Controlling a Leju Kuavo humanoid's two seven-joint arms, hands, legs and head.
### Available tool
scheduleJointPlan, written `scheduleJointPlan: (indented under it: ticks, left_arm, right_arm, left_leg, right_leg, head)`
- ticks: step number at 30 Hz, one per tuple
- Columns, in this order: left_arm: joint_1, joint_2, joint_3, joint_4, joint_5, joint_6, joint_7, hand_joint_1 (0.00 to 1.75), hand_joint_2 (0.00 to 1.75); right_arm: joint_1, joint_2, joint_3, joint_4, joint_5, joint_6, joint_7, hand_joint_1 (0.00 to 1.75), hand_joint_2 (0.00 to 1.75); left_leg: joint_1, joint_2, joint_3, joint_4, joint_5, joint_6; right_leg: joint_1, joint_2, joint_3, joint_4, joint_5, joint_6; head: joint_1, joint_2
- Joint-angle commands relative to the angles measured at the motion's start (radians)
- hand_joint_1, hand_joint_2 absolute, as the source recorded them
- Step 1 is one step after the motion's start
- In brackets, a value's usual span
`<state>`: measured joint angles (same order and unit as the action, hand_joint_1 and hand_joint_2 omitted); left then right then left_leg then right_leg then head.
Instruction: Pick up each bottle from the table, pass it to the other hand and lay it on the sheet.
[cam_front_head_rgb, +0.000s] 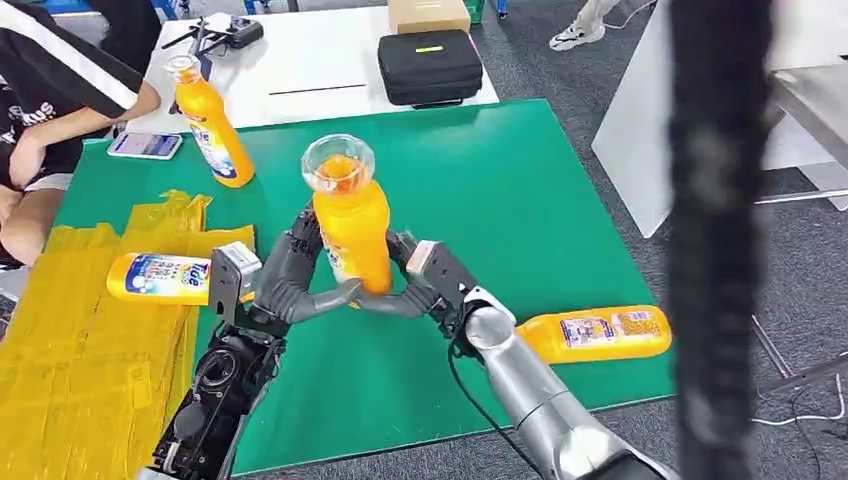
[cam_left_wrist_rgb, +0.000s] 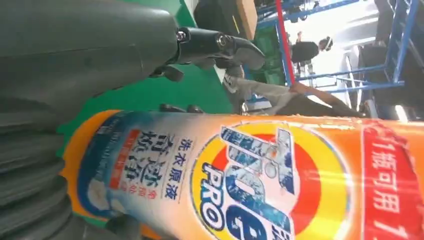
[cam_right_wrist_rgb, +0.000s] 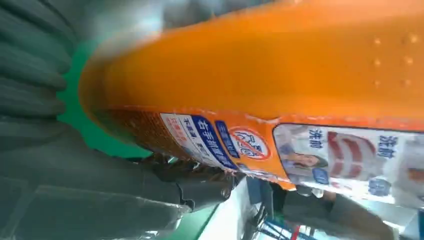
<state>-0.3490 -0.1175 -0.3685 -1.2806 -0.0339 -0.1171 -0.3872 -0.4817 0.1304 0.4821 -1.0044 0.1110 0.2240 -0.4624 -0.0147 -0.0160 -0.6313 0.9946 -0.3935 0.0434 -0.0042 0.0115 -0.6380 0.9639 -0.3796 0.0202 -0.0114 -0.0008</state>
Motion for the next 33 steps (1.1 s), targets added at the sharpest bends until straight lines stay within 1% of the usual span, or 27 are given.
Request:
scheduleJointPlan:
  ticks: [1, 2, 5, 7, 8, 9, 10, 11, 12, 13, 16, 17, 19, 20, 21, 22, 24, 25, 27, 28, 30, 31, 32, 33]
  left_arm:
    - [-0.032, 0.006, 0.020, 0.053, 0.011, 0.029, -0.002, 0.00, 1.75]
    - [-0.031, 0.007, 0.020, 0.052, 0.012, 0.029, -0.003, 0.00, 1.75]
    - [-0.031, 0.007, 0.020, 0.052, 0.012, 0.029, -0.003, 0.00, 1.75]
    - [-0.029, 0.005, 0.019, 0.048, 0.020, 0.025, -0.004, 0.00, 1.75]
    - [-0.027, 0.005, 0.014, 0.043, 0.028, 0.017, -0.005, 0.00, 1.75]
    - [-0.026, 0.007, 0.012, 0.038, 0.033, 0.012, -0.005, 0.00, 1.75]
    - [-0.023, 0.007, 0.006, 0.027, 0.039, 0.005, -0.005, 0.00, 1.75]
    - [-0.023, 0.007, 0.006, 0.027, 0.039, 0.005, -0.005, 0.00, 1.75]
    - [-0.023, 0.005, 0.004, 0.024, 0.039, 0.006, -0.006, 0.00, 1.75]
    - [-0.023, 0.005, 0.004, 0.024, 0.039, 0.006, -0.006, 0.00, 1.75]
    - [-0.023, 0.005, 0.004, 0.024, 0.039, 0.006, -0.006, 0.00, 1.75]
    - [-0.023, 0.005, 0.004, 0.024, 0.039, 0.006, -0.006, 0.00, 1.75]
    - [-0.023, 0.005, 0.004, 0.024, 0.039, 0.006, -0.006, 0.00, 1.75]
    - [-0.023, 0.005, 0.004, 0.024, 0.039, 0.006, -0.006, 0.00, 1.75]
    - [-0.023, 0.005, 0.004, 0.024, 0.039, 0.006, -0.006, 0.00, 1.75]
    - [-0.023, 0.008, -0.004, 0.019, 0.044, 0.000, -0.005, 0.00, 1.75]
    - [-0.027, 0.009, -0.014, 0.014, 0.047, -0.001, -0.004, 0.00, 1.75]
    - [-0.029, 0.009, -0.017, 0.014, 0.048, 0.000, -0.004, 0.00, 1.75]
    - [-0.037, 0.008, -0.023, 0.021, 0.056, 0.009, 0.002, 0.00, 1.75]
    - [-0.042, 0.008, -0.023, 0.028, 0.063, 0.014, 0.004, 0.00, 1.75]
    - [-0.048, 0.008, -0.024, 0.036, 0.074, 0.023, 0.002, 0.00, 1.75]
    - [-0.051, 0.007, -0.025, 0.036, 0.076, 0.026, 0.001, 0.00, 1.75]
    - [-0.054, 0.007, -0.028, 0.037, 0.082, 0.030, 0.000, 0.00, 1.75]
    - [-0.056, 0.006, -0.029, 0.035, 0.085, 0.033, -0.001, 0.00, 1.75]
  right_arm:
    - [-0.086, 0.010, 0.144, 0.180, 0.009, -0.024, -0.008, 1.75, 1.75]
    - [-0.088, 0.011, 0.145, 0.185, 0.008, -0.024, -0.009, 1.75, 1.75]
    - [-0.088, 0.011, 0.145, 0.185, 0.008, -0.024, -0.009, 1.75, 1.75]
    - [-0.095, 0.018, 0.151, 0.207, 0.009, -0.031, -0.009, 1.75, 1.75]
    - [-0.098, 0.021, 0.160, 0.216, 0.015, -0.040, -0.012, 1.75, 1.75]
    - [-0.098, 0.022, 0.167, 0.218, 0.022, -0.047, -0.014, 1.75, 1.75]
    - [-0.097, 0.026, 0.176, 0.220, 0.033, -0.058, -0.016, 1.75, 1.75]
    - [-0.097, 0.026, 0.176, 0.220, 0.033, -0.058, -0.016, 1.75, 1.75]
    - [-0.094, 0.028, 0.179, 0.220, 0.035, -0.061, -0.016, 1.75, 1.75]
    - [-0.094, 0.028, 0.179, 0.220, 0.035, -0.061, -0.016, 1.75, 1.75]
    - [-0.094, 0.028, 0.179, 0.220, 0.035, -0.061, -0.016, 1.75, 1.75]
    - [-0.094, 0.028, 0.179, 0.220, 0.035, -0.061, -0.016, 1.75, 1.75]
    - [-0.094, 0.028, 0.179, 0.220, 0.035, -0.061, -0.016, 1.75, 1.75]
    - [-0.094, 0.028, 0.179, 0.220, 0.035, -0.061, -0.016, 1.75, 1.75]
    - [-0.094, 0.028, 0.179, 0.220, 0.035, -0.061, -0.016, 1.75, 1.75]
    - [-0.094, 0.028, 0.182, 0.220, 0.036, -0.067, -0.016, 1.75, 1.75]
    - [-0.090, 0.030, 0.192, 0.222, 0.038, -0.074, -0.015, 1.75, 1.75]
    - [-0.089, 0.031, 0.196, 0.223, 0.040, -0.078, -0.014, 1.75, 1.75]
    - [-0.084, 0.029, 0.207, 0.225, 0.044, -0.089, -0.011, 1.75, 1.75]
    - [-0.081, 0.027, 0.213, 0.226, 0.049, -0.096, -0.008, 1.75, 1.75]
    - [-0.076, 0.024, 0.220, 0.228, 0.054, -0.107, -0.005, 1.75, 1.75]
    - [-0.071, 0.023, 0.221, 0.228, 0.054, -0.109, -0.004, 1.75, 1.75]
    - [-0.067, 0.021, 0.223, 0.225, 0.057, -0.115, -0.001, 1.75, 1.75]
    - [-0.062, 0.020, 0.223, 0.223, 0.061, -0.119, 0.000, 1.75, 1.75]
  left_leg:
    - [0.000, 0.002, 0.004, -0.001, -0.002, -0.002]
    - [0.001, 0.003, 0.007, 0.000, -0.004, -0.003]
    - [0.001, 0.001, 0.004, 0.000, -0.002, -0.002]
    - [0.001, 0.001, 0.006, 0.000, -0.003, -0.003]
    - [0.001, 0.001, 0.004, 0.000, -0.002, -0.002]
    - [0.001, 0.002, 0.007, 0.001, -0.004, -0.003]
    - [0.001, 0.002, 0.006, 0.000, -0.003, -0.003]
    - [0.001, 0.003, 0.009, 0.001, -0.005, -0.005]
    - [0.001, 0.001, 0.004, 0.000, -0.002, -0.003]
    - [0.001, 0.002, 0.007, 0.001, -0.004, -0.004]
    - [0.001, 0.001, 0.003, 0.000, -0.002, -0.002]
    - [0.001, 0.001, 0.006, 0.001, -0.003, -0.003]
    - [0.001, 0.001, 0.002, 0.000, -0.001, -0.002]
    - [0.001, 0.002, 0.005, 0.001, -0.003, -0.003]
    - [0.001, 0.001, 0.004, 0.000, -0.002, -0.002]
    - [0.001, 0.001, 0.007, 0.001, -0.004, -0.004]
    - [0.000, 0.001, 0.004, 0.000, -0.002, -0.002]
    - [0.001, 0.001, 0.007, 0.001, -0.004, -0.004]
    - [0.001, 0.001, 0.003, 0.000, -0.002, -0.003]
    - [0.001, 0.000, 0.006, 0.001, -0.003, -0.004]
    - [0.001, 0.000, 0.002, 0.000, -0.001, -0.002]
    - [0.001, 0.000, 0.006, 0.001, -0.003, -0.004]
    - [0.001, -0.001, 0.005, 0.000, -0.002, -0.003]
    - [0.001, -0.001, 0.007, 0.001, -0.004, -0.004]
  right_leg:
    - [0.000, 0.001, 0.003, -0.001, -0.001, 0.000]
    - [0.001, 0.001, 0.007, 0.000, -0.003, 0.000]
    - [0.001, 0.000, 0.004, 0.000, -0.002, 0.000]
    - [0.001, 0.000, 0.006, 0.000, -0.003, 0.000]
    - [0.001, 0.000, 0.004, 0.000, -0.001, 0.000]
    - [0.001, 0.000, 0.007, 0.000, -0.003, -0.001]
    - [0.001, 0.001, 0.005, 0.000, -0.002, 0.000]
    - [0.001, 0.001, 0.009, 0.001, -0.004, -0.001]
    - [0.001, 0.000, 0.004, 0.000, -0.001, 0.000]
    - [0.001, 0.000, 0.007, 0.001, -0.003, -0.001]
    - [0.001, -0.001, 0.003, 0.000, -0.001, 0.000]
    - [0.001, -0.001, 0.006, 0.001, -0.003, 0.000]
    - [0.001, 0.000, 0.002, 0.000, -0.001, 0.000]
    - [0.001, 0.000, 0.005, 0.000, -0.003, 0.000]
    - [0.001, -0.001, 0.004, 0.000, -0.002, 0.000]
    - [0.001, -0.001, 0.007, 0.001, -0.004, 0.000]
    - [0.001, -0.001, 0.004, 0.000, -0.002, 0.000]
    - [0.001, -0.001, 0.007, 0.001, -0.004, 0.000]
    - [0.001, -0.001, 0.004, 0.000, -0.002, 0.000]
    - [0.001, -0.002, 0.006, 0.001, -0.003, -0.001]
    - [0.001, -0.002, 0.003, 0.000, -0.001, 0.000]
    - [0.001, -0.002, 0.006, 0.001, -0.003, -0.001]
    - [0.001, -0.002, 0.005, 0.000, -0.003, 0.000]
    - [0.002, -0.003, 0.007, 0.001, -0.004, -0.001]
  head:
    - [0.000, 0.000]
    - [0.000, 0.000]
    - [0.000, 0.000]
    - [0.000, 0.000]
    - [0.000, 0.000]
    - [0.000, 0.000]
    - [0.000, 0.000]
    - [0.000, 0.000]
    - [0.000, 0.000]
    - [0.000, 0.000]
    - [0.000, 0.000]
    - [0.000, 0.000]
    - [0.000, 0.000]
    - [0.000, 0.000]
    - [0.000, 0.000]
    - [0.000, 0.000]
    - [0.000, 0.000]
    - [0.000, 0.000]
    - [0.000, 0.000]
    - [0.000, 0.000]
    - [0.000, 0.000]
    - [0.000, 0.000]
    - [0.000, 0.000]
    - [0.000, 0.000]
